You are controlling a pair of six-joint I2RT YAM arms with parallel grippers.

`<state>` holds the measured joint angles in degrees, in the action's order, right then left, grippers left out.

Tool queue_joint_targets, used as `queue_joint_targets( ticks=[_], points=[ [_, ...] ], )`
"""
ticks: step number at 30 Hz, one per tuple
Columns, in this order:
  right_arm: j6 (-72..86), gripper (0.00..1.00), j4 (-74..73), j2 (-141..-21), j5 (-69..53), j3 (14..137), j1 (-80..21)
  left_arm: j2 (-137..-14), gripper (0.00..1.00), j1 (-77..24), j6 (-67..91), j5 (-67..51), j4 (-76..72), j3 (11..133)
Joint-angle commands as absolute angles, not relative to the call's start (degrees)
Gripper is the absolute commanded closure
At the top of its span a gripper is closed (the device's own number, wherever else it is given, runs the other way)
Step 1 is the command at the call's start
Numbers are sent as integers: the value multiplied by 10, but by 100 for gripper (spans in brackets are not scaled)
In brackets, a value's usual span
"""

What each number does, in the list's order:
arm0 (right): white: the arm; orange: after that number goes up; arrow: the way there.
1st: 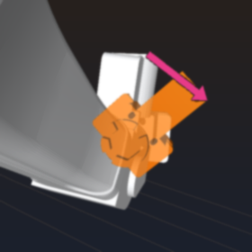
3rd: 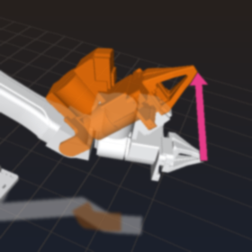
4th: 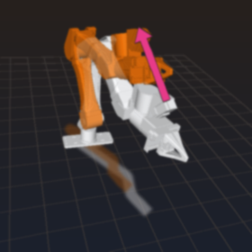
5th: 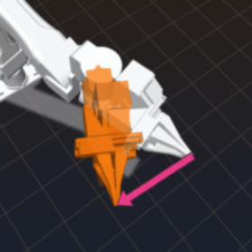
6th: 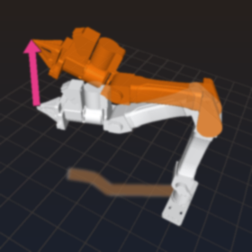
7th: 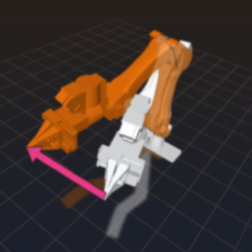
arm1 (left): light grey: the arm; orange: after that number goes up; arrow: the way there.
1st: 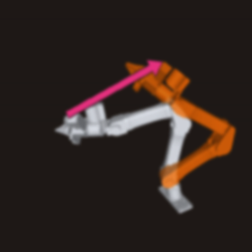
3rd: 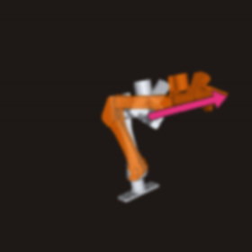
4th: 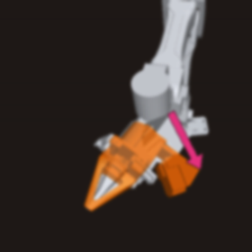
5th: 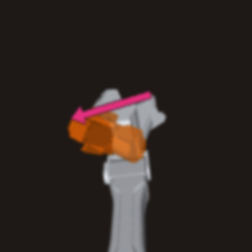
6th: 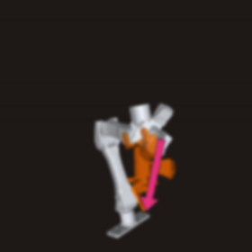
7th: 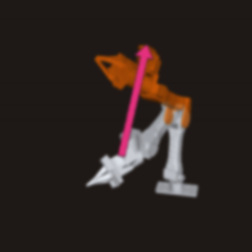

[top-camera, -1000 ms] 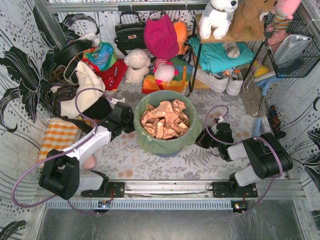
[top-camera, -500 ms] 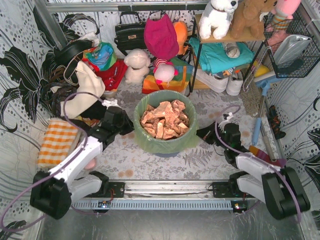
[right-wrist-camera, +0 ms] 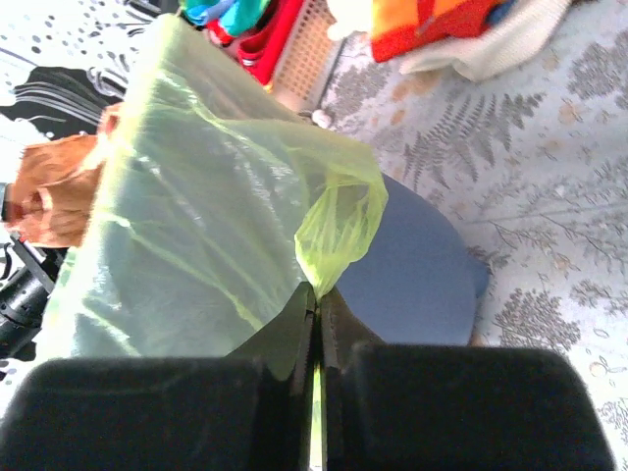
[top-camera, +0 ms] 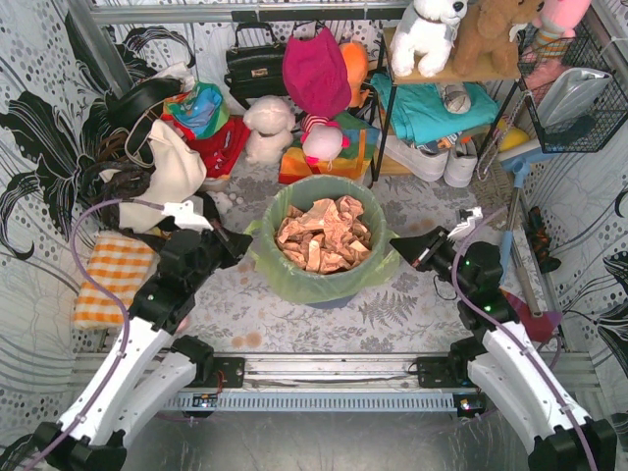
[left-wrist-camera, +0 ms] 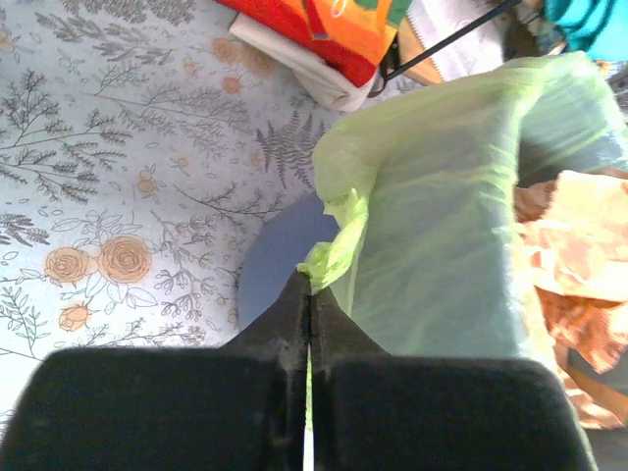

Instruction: Tie the trash bag

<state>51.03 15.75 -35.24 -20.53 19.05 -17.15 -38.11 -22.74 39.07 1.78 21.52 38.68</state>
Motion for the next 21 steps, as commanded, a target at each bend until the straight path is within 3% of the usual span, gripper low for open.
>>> queue_joint_targets(
  ticks=[1,10,21],
  points=[
    [485,100,134,-337,-237,240,-170,-328,100,-225,368,0,187,387],
    [474,100,142,-353,-262,319,-169,-269,100,-225,341,-67,166,419],
    [485,100,189,-395,-334,394,-170,-300,100,-225,355,-135,121,472]
  ],
)
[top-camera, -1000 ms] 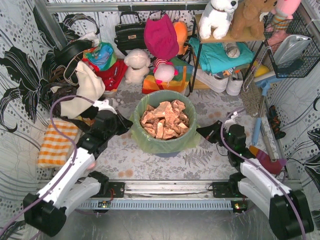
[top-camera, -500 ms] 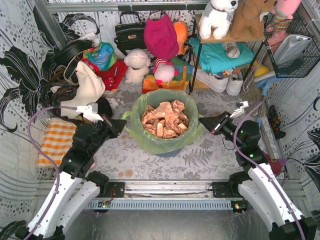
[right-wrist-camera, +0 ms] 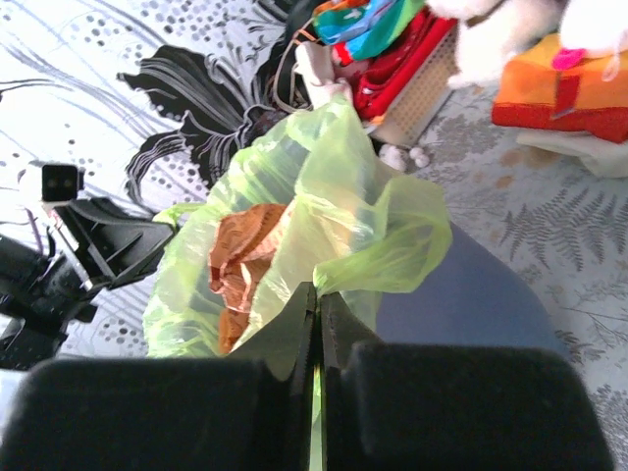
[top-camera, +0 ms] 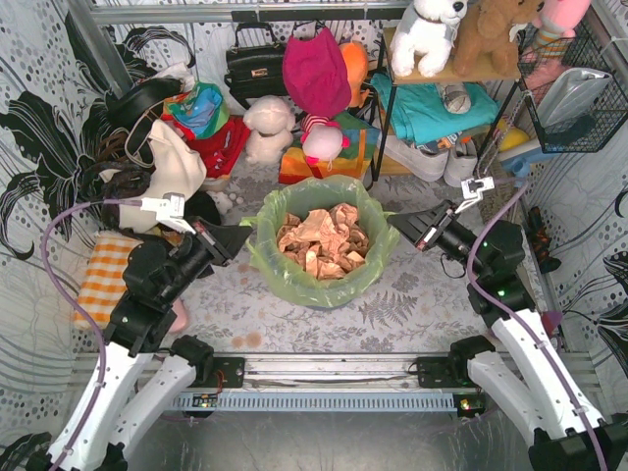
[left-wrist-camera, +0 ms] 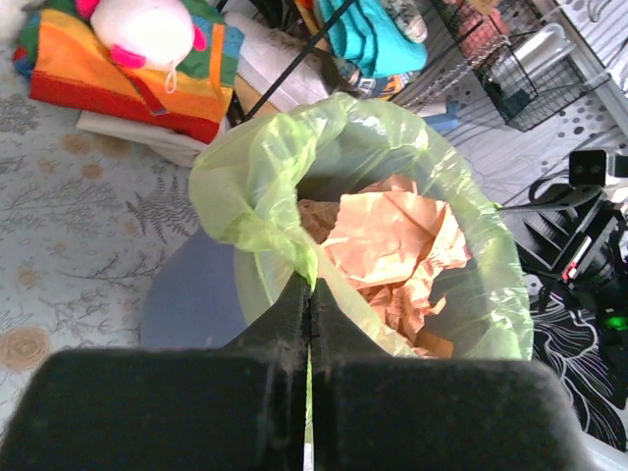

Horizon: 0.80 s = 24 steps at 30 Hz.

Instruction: Tie the trash bag

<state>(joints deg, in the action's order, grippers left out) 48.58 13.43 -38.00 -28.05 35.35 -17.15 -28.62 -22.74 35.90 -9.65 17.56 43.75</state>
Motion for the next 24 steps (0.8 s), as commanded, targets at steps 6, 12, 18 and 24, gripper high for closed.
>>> queue_joint_targets(
  ticks=[6,12,18,24],
  points=[
    [507,100,249,-456,-388,422,-170,-340,100,-225,360,-171,77,501],
    [530,100,302,-501,-413,450,-170,-402,100,-224,352,-204,30,545],
    [521,100,258,-512,-406,464,-171,-433,100,-225,344,-228,38,551],
    [467,100,95,-467,-313,423,-171,-392,100,-224,332,-197,107,494]
  ],
)
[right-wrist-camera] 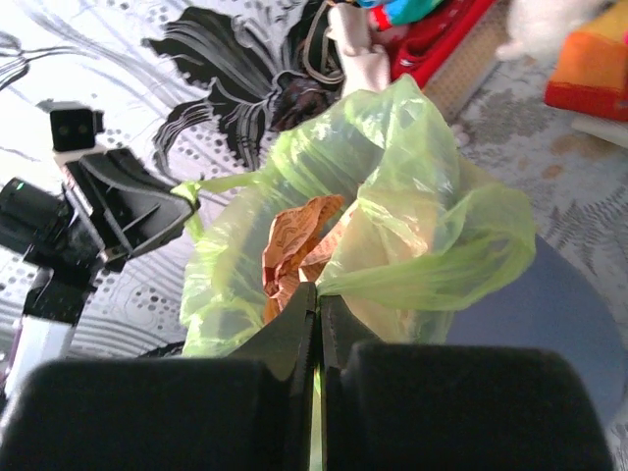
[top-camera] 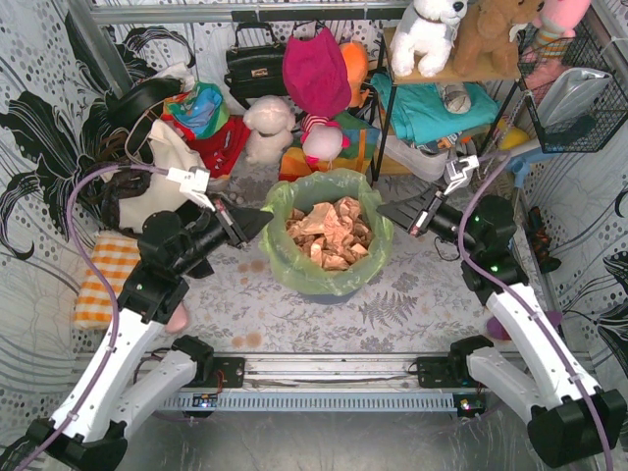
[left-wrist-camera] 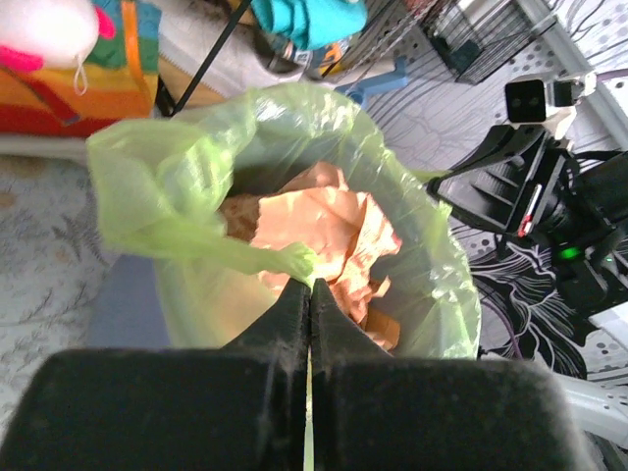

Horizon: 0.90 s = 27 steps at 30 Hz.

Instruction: Tie the trash bag

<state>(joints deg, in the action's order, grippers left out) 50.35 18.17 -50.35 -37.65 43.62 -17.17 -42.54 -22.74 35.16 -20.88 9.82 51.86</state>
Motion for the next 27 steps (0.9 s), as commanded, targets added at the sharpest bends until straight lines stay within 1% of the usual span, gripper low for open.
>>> queue_joint_targets(
  ticks=[1,3,6,10,13,18,21,25,27],
  points=[
    [460,100,61,-455,-288,419,-171,-383,100,-224,330,-190,116,483],
    [448,100,-8,-441,-239,418,-171,-368,100,-225,330,-178,133,466],
    [445,100,-63,-419,-187,416,-171,-349,100,-225,332,-170,149,441],
    [441,100,-111,-405,-156,417,-171,-328,100,-225,332,-153,175,418],
    [443,100,-120,-398,-166,414,-171,-318,100,-225,328,-152,197,411],
    [439,100,-122,-384,-196,426,-171,-316,100,-225,311,-199,231,440],
    [436,100,-111,-384,-233,443,-171,-324,100,-225,294,-228,260,473],
    [435,100,-96,-385,-255,473,-171,-358,100,-224,253,-257,326,541],
    [438,100,-77,-387,-262,484,-171,-379,100,-225,252,-272,330,571]
  ],
)
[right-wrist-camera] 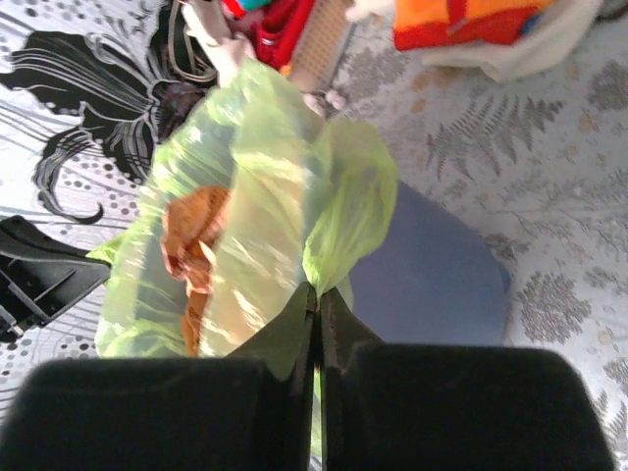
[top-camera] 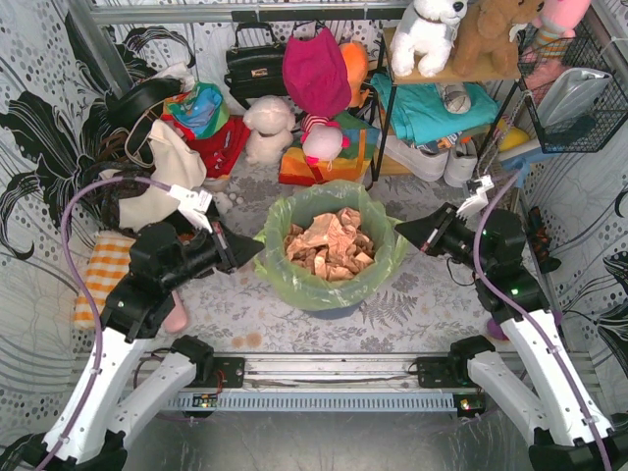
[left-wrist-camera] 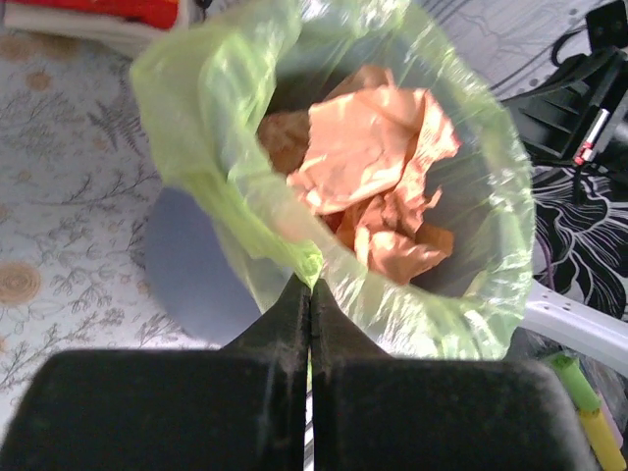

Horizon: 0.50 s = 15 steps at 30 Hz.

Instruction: Tie the trash bag

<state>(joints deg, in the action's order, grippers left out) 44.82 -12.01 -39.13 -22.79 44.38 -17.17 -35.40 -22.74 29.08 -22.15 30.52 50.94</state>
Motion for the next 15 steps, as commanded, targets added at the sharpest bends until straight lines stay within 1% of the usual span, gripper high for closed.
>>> queue_joint_targets(
  ticks=[1,8,12,15],
  points=[
    [442,100,-63,-392,-267,490,-171,-388,100,-225,257,-282,322,583],
    [502,100,97,-457,-326,537,-171,-436,100,-225,340,-336,170,627],
    [531,100,159,-496,-358,560,-171,-467,100,-224,363,-340,132,652],
    [532,100,164,-508,-364,556,-171,-482,100,-225,366,-323,129,658]
  ],
)
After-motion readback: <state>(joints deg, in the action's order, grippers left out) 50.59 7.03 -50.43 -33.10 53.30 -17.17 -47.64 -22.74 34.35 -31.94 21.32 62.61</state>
